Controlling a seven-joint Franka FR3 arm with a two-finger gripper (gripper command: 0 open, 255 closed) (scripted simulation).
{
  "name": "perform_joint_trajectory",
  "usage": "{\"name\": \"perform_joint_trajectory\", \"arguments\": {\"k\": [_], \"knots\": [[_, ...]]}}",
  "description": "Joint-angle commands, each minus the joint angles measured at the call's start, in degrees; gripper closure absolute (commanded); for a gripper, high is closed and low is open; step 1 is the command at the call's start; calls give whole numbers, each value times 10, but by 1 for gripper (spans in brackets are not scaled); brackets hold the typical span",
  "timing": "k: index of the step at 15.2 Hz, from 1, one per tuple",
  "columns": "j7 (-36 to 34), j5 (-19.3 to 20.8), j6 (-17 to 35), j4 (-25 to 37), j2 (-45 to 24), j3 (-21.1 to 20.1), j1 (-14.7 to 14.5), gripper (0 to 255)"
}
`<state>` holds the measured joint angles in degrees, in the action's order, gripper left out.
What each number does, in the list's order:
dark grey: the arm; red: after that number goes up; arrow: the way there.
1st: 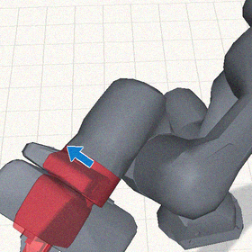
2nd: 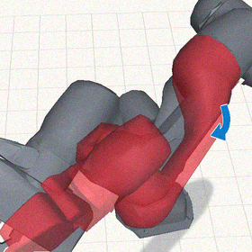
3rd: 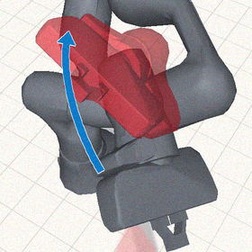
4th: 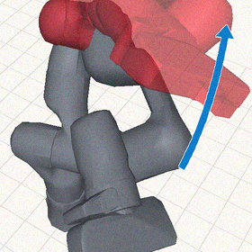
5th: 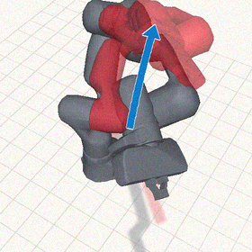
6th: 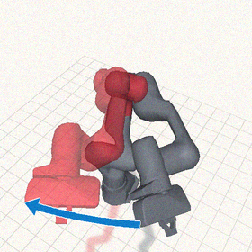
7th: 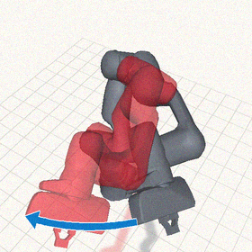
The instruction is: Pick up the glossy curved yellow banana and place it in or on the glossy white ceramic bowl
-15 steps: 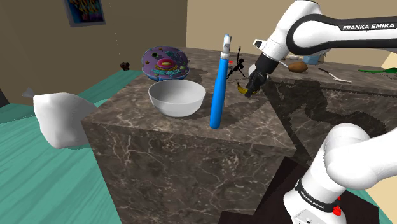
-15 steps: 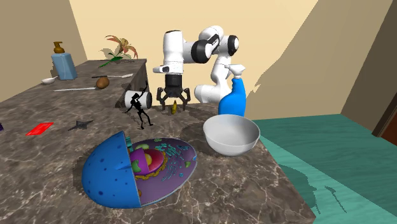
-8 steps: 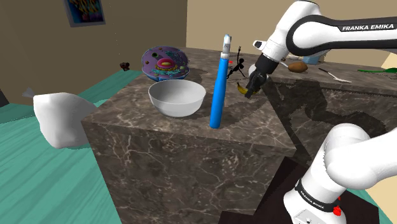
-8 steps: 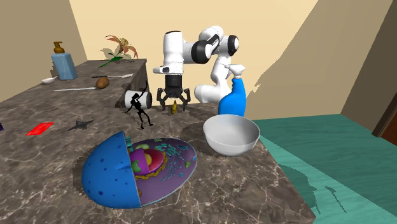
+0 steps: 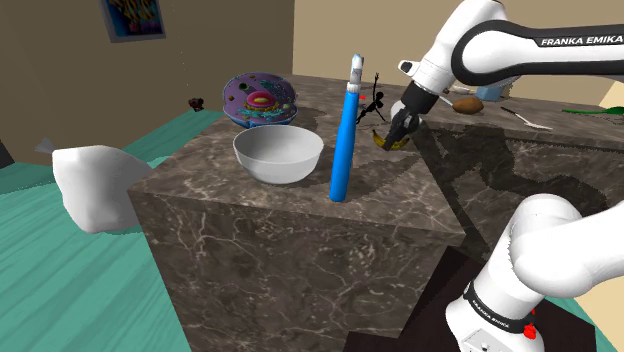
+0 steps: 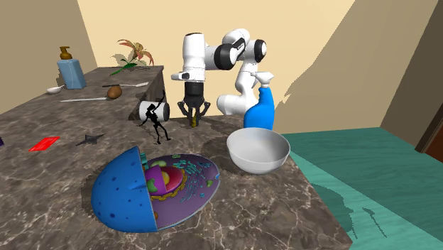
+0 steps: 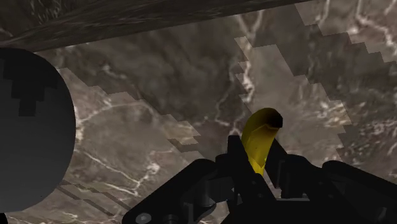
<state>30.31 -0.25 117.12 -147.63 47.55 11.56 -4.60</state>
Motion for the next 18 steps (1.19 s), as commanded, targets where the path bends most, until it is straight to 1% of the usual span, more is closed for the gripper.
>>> {"name": "perform_joint_trajectory", "arguments": {"k": [1,5,18], "knots": [[-1,0,1,-5,-4,-1,-1,255],[1,1,-23,18,-3,1,0,255],[-9,-5,-116,128,-20,-7,-6,255]]}}
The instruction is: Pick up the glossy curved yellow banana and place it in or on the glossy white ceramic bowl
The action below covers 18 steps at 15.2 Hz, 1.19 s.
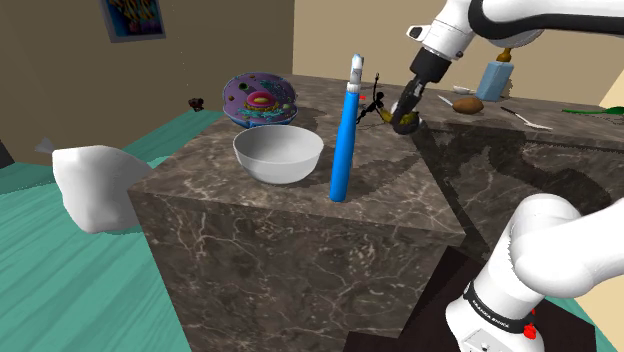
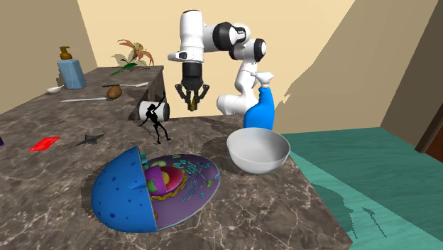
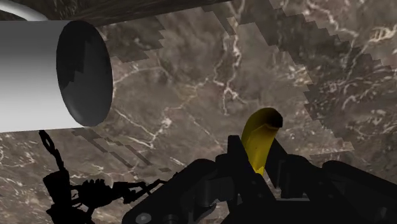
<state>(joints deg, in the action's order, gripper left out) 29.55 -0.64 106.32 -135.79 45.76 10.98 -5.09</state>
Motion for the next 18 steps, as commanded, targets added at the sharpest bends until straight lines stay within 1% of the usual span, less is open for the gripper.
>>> {"name": "perform_joint_trajectory", "arguments": {"k": [1,12,18], "knots": [[-2,-1,-14,19,-5,-2,-1,255],[-9,-6,-85,117,-32,-5,-7,255],[-83,-33,-52,126,-69,-74,-27,255]]}}
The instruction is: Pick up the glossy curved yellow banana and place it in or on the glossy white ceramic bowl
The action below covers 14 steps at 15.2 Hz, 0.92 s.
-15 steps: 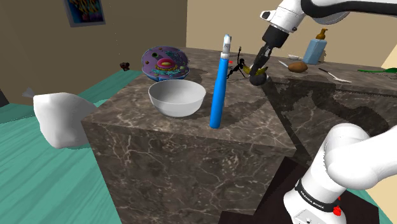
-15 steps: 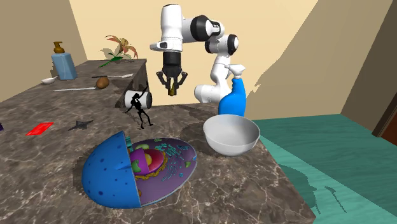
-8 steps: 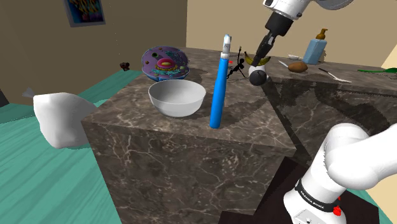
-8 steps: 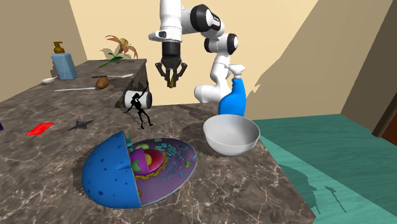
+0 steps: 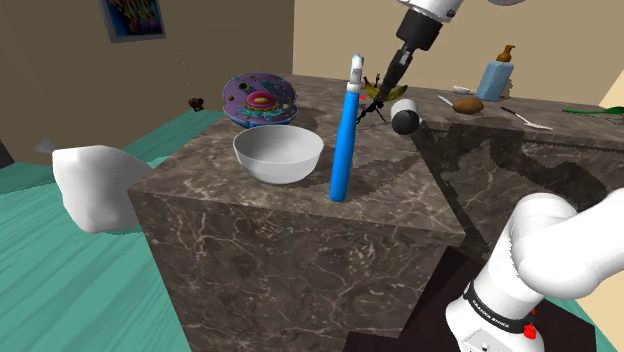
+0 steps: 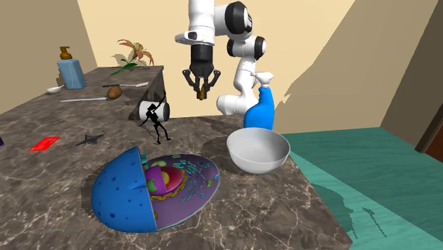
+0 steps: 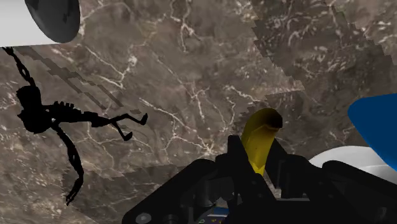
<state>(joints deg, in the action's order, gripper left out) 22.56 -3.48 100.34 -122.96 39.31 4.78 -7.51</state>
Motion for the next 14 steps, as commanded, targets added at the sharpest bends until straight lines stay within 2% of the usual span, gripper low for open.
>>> {"name": "perform_joint_trajectory", "arguments": {"k": [1,8,14], "knots": [[-25,-8,13,2,-12,-23,-6,255],[-110,-24,47,47,-84,-99,-26,255],[-185,-19,68,112,-165,-162,-37,255]]}}
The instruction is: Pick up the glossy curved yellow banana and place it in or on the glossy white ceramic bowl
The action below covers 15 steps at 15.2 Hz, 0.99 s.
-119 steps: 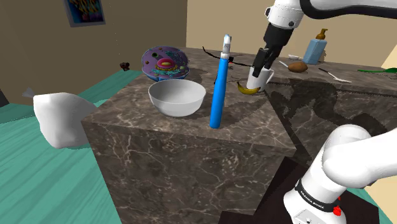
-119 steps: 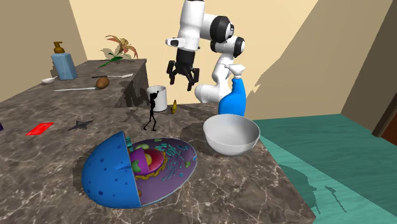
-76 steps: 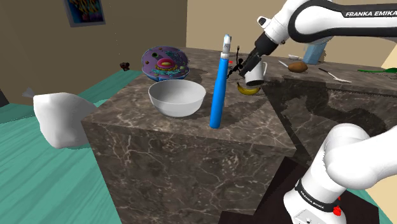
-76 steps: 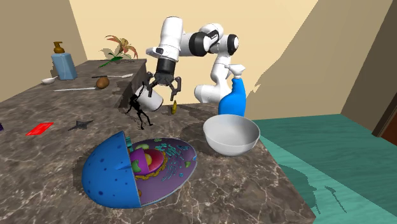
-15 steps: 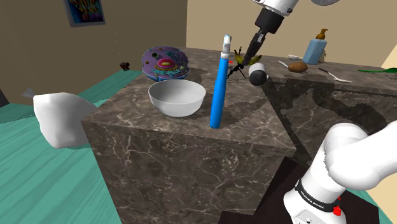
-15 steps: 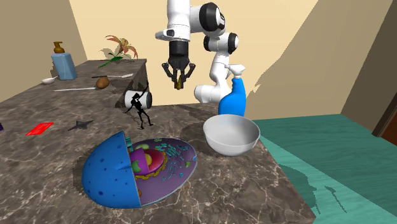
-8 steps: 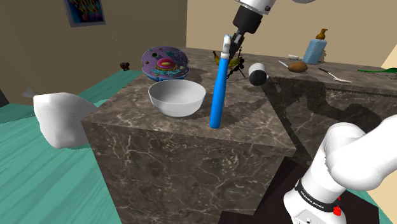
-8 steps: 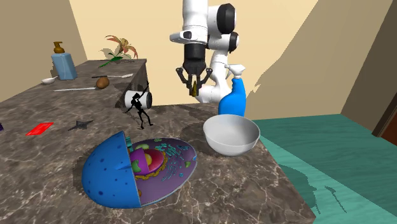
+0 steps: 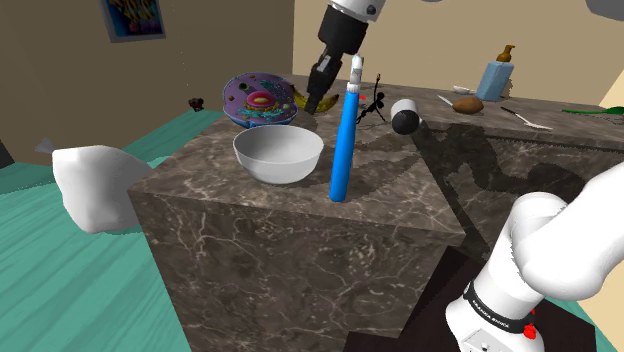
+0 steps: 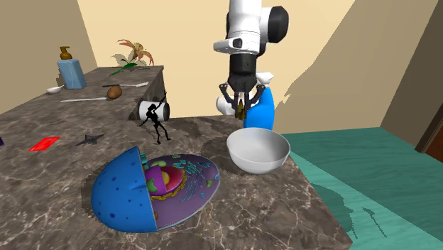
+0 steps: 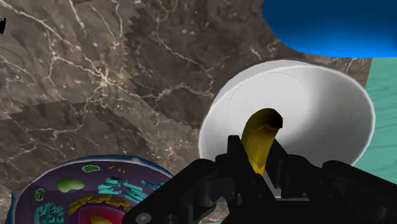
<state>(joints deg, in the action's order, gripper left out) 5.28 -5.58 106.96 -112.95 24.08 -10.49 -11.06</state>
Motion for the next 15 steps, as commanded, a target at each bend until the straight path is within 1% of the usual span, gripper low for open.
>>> {"name": "perform_joint_trajectory", "arguments": {"k": [1,4,15], "knots": [[-25,5,4,25,-28,-20,-3,255],[-70,20,10,76,-83,-55,-9,255],[-67,15,96,-24,-69,-56,-12,255]]}}
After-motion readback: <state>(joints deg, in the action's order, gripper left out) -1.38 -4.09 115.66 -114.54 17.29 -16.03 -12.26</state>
